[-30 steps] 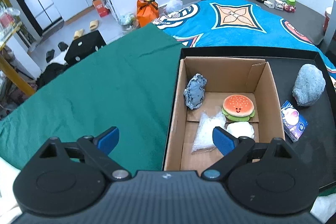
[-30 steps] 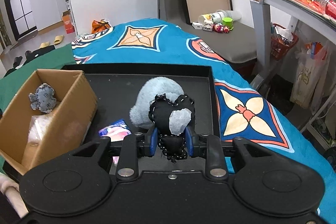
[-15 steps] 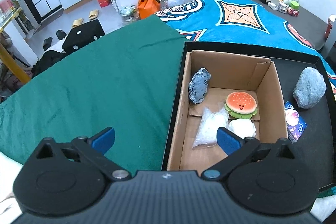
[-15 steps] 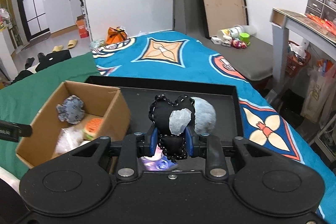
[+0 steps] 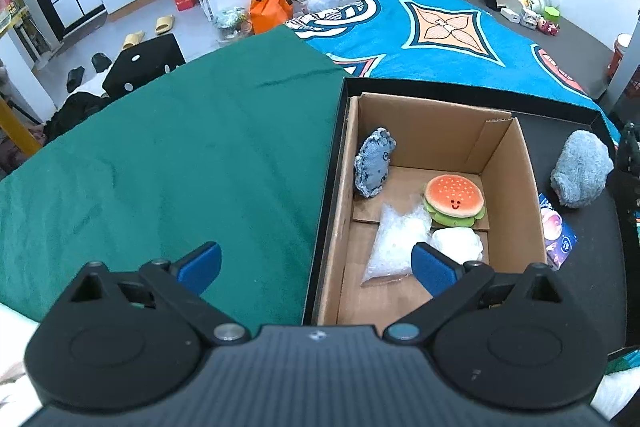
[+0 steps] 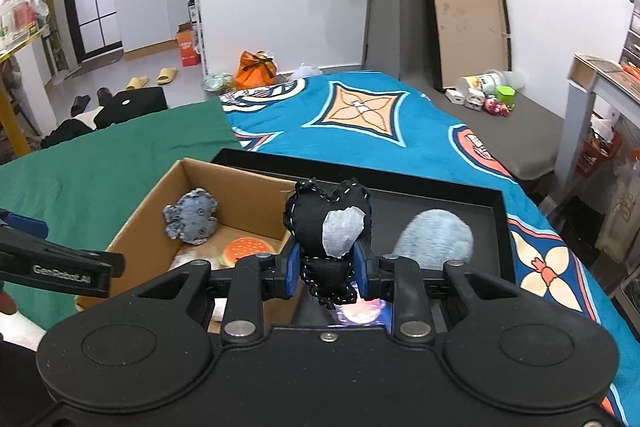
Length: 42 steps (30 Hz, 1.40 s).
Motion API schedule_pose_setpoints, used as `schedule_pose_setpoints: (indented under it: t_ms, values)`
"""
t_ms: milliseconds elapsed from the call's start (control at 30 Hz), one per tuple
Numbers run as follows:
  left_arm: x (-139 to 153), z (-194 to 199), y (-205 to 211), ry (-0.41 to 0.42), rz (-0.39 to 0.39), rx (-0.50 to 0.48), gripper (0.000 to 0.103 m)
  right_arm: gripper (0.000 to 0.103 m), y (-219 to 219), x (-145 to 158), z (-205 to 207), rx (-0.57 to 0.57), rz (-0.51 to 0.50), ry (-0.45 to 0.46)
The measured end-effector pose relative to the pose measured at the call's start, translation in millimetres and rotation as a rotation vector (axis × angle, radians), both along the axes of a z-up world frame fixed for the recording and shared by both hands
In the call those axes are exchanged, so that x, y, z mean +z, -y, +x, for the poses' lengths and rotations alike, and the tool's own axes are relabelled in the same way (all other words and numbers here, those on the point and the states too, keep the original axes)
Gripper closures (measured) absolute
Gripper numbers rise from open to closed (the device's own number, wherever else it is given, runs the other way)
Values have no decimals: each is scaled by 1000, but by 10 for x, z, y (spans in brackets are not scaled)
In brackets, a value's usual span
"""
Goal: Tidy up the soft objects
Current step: 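Carry the black heart plush into the box and open the right gripper, then move the right gripper back over the tray toward the grey fluffy ball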
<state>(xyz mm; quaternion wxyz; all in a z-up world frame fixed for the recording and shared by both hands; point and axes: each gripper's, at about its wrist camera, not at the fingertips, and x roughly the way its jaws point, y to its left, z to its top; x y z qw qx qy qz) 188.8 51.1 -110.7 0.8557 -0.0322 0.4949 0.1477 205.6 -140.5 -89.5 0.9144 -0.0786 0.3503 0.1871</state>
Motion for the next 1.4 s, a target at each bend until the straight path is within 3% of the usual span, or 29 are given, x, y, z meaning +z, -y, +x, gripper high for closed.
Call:
schedule_pose_setpoints:
  t_ms: [167, 633, 900, 967, 1033, 1200, 1400]
  values:
    - [-37, 0, -41, 4, -25, -8, 7, 76, -164, 10, -29, 30, -7, -4]
    - [-267, 89, -249, -53, -164, 8, 45, 76, -596, -52, 14, 99, -48, -8]
    - [-371, 147, -316, -75, -214, 14, 53, 75, -756, -70, 80, 124, -54, 0]
    - [-388, 155, -329, -79, -224, 14, 60, 75, -800, -56, 101, 135, -48, 6]
    - [-410, 163, -350, -89, -236, 19, 71, 74, -841, -17, 113, 153, -25, 15]
    - [-436, 169, -401, -93, -265, 41, 84, 62, -876, 35, 123, 176, 13, 21]
    - [-424, 152, -396, -86, -272, 41, 87, 60, -709, -30, 109, 144, 25, -14]
